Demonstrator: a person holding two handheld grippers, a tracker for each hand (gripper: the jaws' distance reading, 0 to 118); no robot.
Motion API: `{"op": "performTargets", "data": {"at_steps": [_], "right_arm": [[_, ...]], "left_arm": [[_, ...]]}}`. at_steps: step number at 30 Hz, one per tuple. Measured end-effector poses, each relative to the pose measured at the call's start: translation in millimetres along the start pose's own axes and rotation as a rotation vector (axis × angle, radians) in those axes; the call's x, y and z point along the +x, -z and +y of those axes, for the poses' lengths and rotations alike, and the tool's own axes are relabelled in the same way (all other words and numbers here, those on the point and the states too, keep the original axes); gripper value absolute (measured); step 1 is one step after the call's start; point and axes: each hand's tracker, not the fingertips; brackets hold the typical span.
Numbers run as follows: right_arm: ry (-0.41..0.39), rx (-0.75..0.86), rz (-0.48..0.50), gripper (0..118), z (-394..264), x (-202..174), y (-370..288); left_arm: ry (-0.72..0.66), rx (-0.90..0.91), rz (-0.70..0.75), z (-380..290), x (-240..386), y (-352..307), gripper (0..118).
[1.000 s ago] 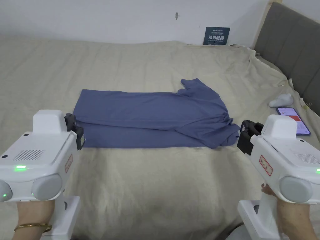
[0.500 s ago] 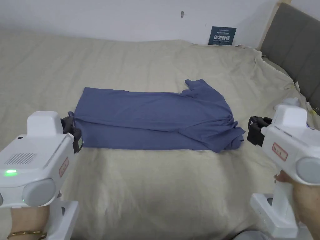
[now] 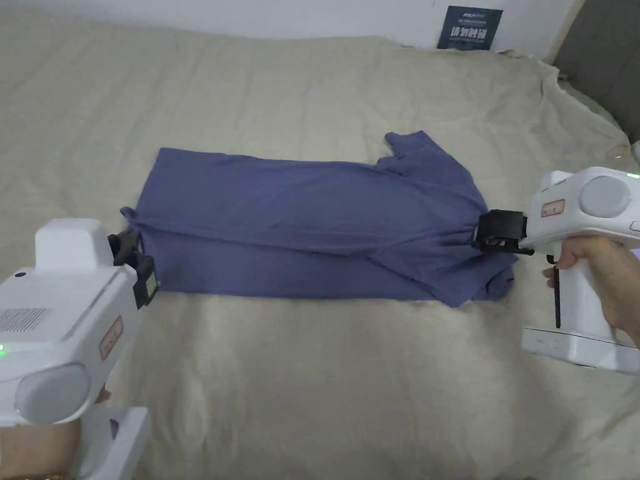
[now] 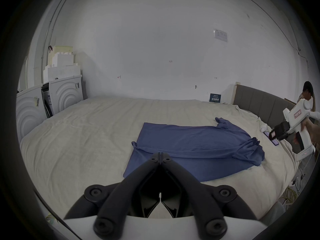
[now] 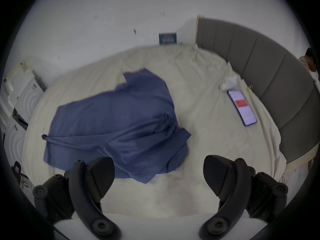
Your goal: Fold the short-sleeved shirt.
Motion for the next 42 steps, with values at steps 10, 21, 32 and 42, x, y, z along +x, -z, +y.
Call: {"op": "performTargets", "data": {"at_steps": [10, 21, 32, 42], "right_arm": [[0.077, -0.163, -0.125, 63, -3, 20, 90], [0.11, -0.143, -0.055, 8, -10, 17, 95], [0.113, -0.115, -0.037, 8, -7, 20, 78], [0.1, -0.122, -0.032, 8, -9, 21, 80]], "left_arm": [[-0.012, -0.062, 0.01, -5, 3, 51, 0], [-0.12, -0.18, 0.028, -7, -9, 74, 28], [-0.071, -0.558, 0.138, 28, -58, 174, 102], [-0.003, -0.82, 0.121, 3, -44, 211, 10]]}}
